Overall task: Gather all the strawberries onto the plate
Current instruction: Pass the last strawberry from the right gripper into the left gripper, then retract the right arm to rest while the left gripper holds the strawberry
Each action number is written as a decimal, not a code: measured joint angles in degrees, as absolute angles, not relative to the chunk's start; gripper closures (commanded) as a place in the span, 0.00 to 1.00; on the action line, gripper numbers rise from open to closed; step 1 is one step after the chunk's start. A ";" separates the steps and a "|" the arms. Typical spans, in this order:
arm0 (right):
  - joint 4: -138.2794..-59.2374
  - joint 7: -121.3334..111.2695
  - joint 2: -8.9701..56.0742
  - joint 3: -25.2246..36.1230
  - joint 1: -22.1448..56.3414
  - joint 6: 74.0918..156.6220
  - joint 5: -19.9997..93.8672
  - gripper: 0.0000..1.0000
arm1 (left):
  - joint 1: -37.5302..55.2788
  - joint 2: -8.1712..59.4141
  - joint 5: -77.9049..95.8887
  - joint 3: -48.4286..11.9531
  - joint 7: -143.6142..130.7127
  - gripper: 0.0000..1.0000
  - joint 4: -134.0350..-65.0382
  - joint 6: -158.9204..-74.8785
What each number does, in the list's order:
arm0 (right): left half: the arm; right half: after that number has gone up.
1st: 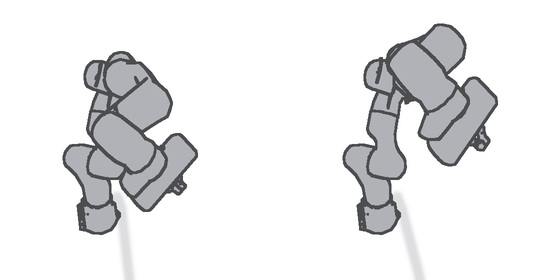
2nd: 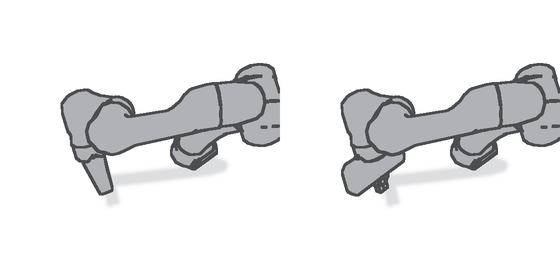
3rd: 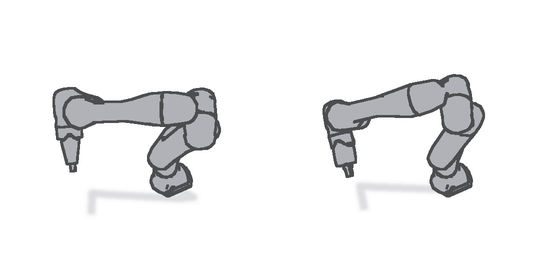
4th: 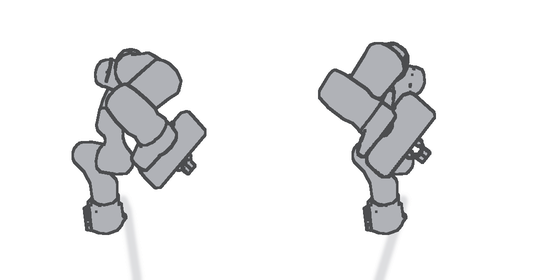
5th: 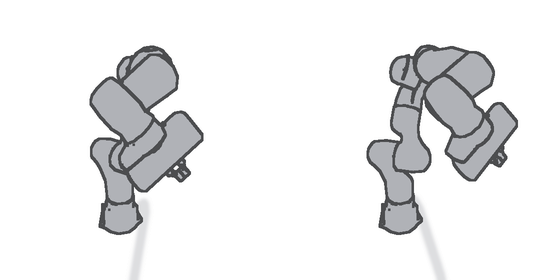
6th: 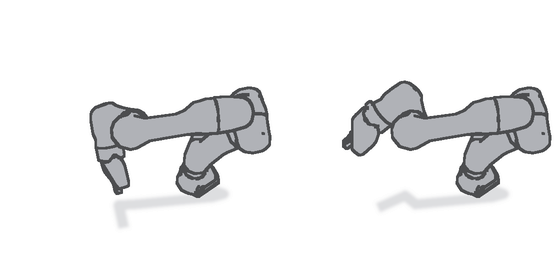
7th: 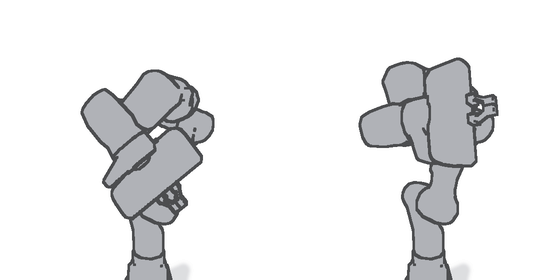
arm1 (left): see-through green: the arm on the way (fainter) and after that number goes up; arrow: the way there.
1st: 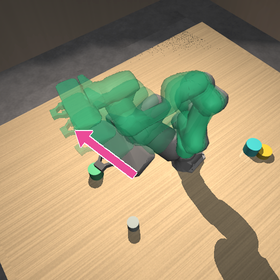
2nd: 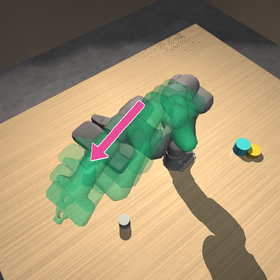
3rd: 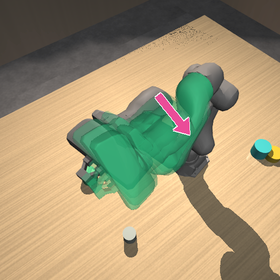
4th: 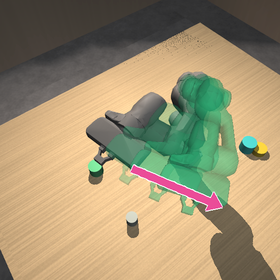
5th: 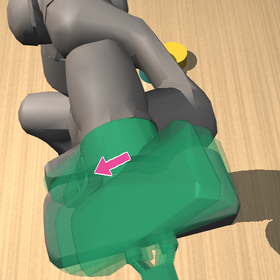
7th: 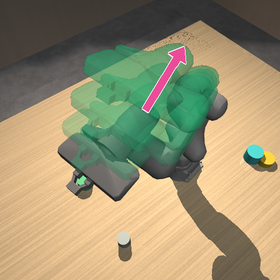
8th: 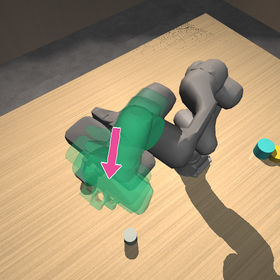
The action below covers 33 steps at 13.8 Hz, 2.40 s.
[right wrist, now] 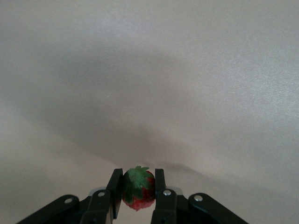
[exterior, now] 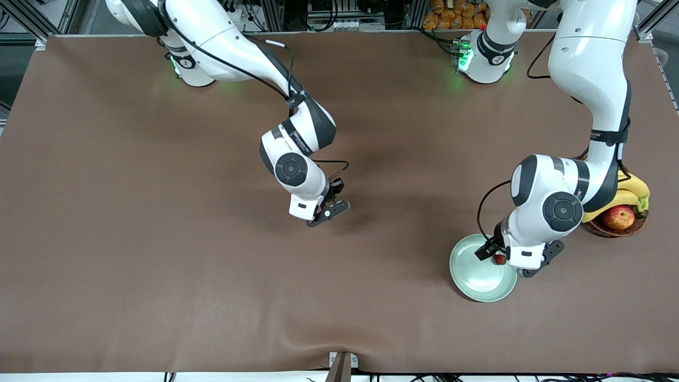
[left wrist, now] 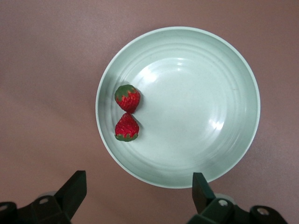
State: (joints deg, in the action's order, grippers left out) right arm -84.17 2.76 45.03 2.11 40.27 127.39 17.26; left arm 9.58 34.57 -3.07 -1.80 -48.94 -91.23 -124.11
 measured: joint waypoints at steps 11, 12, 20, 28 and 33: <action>-82.66 -6.51 41.52 3.66 33.13 129.24 17.14 0.00 | 14.53 34.55 -3.06 -11.39 -55.49 0.00 -92.17 -124.18; -82.37 -7.48 38.96 3.86 31.15 127.13 17.07 0.00 | 16.67 34.86 -3.05 -11.48 -59.24 0.00 -91.65 -124.21; -81.68 -8.73 20.95 8.80 17.48 102.18 11.52 0.00 | 34.31 44.79 -3.05 -11.11 -83.89 0.00 -80.34 -131.46; -80.62 -8.75 10.77 9.80 7.99 85.09 9.55 0.00 | 52.08 52.03 -3.31 4.06 -86.63 0.00 -78.69 -143.48; -81.01 -8.76 6.67 9.82 3.99 79.81 8.57 0.00 | 56.01 55.87 -3.32 7.82 -86.61 0.00 -74.76 -145.05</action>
State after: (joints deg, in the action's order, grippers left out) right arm -81.01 -8.76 6.67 9.82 3.99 79.81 8.57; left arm 56.01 55.87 -3.32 7.82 -86.61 -74.76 -145.05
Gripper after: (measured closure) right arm 0.000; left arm 0.000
